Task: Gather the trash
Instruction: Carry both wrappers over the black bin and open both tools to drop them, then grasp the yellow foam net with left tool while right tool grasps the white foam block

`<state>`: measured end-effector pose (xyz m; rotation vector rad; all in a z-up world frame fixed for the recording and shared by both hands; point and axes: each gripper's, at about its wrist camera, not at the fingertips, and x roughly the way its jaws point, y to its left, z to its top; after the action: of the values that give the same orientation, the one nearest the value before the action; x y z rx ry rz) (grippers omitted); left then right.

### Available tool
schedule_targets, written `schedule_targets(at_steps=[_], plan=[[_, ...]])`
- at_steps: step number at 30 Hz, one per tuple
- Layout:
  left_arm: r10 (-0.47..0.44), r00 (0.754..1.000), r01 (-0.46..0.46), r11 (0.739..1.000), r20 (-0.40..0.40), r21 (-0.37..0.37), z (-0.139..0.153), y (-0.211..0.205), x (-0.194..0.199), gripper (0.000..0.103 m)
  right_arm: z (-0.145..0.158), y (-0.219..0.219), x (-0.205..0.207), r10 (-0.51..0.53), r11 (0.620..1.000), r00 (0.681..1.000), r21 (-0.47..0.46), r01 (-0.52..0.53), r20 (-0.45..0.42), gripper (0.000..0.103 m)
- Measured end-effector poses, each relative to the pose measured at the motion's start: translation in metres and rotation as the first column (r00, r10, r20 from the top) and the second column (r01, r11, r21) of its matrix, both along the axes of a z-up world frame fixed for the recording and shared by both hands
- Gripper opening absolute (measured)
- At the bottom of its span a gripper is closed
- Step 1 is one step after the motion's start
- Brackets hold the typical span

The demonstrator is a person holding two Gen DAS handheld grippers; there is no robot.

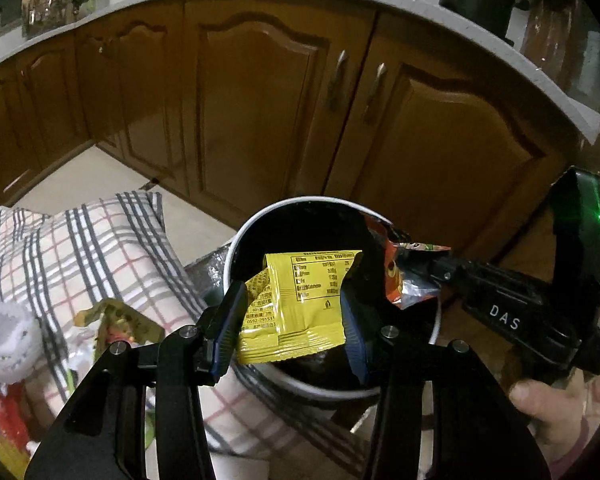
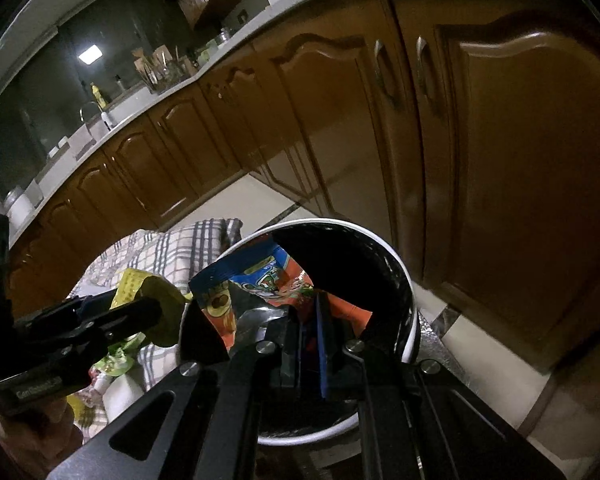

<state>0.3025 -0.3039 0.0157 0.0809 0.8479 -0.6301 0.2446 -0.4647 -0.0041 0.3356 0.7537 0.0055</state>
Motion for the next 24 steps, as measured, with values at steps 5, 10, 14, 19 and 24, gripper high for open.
schedule_targets(at_steps=[5,10,14,19,24], plan=[[-0.012,1.000,0.013,0.999,-0.028,0.034,-0.014,-0.011,0.004,0.051,-0.010,-0.006,0.008,-0.001,1.000,1.000,0.013,0.001,-0.026,0.010],[-0.014,1.000,0.016,0.999,-0.026,0.044,-0.019,-0.016,0.003,0.069,-0.017,-0.012,0.012,-0.005,1.000,0.999,0.026,0.006,-0.051,0.015],[0.004,1.000,-0.003,1.000,-0.026,0.018,-0.015,-0.006,0.002,0.071,-0.017,-0.018,0.010,-0.016,0.999,0.999,0.050,0.018,-0.047,0.038],[0.045,0.999,-0.046,0.998,-0.022,-0.043,-0.009,0.019,-0.007,0.073,-0.010,-0.019,0.001,-0.025,0.997,1.000,0.070,0.026,-0.011,0.048],[0.117,0.993,-0.116,0.989,0.009,-0.088,-0.004,0.053,-0.025,0.075,-0.004,-0.008,-0.012,-0.017,0.995,0.999,0.097,0.014,0.033,0.072]])
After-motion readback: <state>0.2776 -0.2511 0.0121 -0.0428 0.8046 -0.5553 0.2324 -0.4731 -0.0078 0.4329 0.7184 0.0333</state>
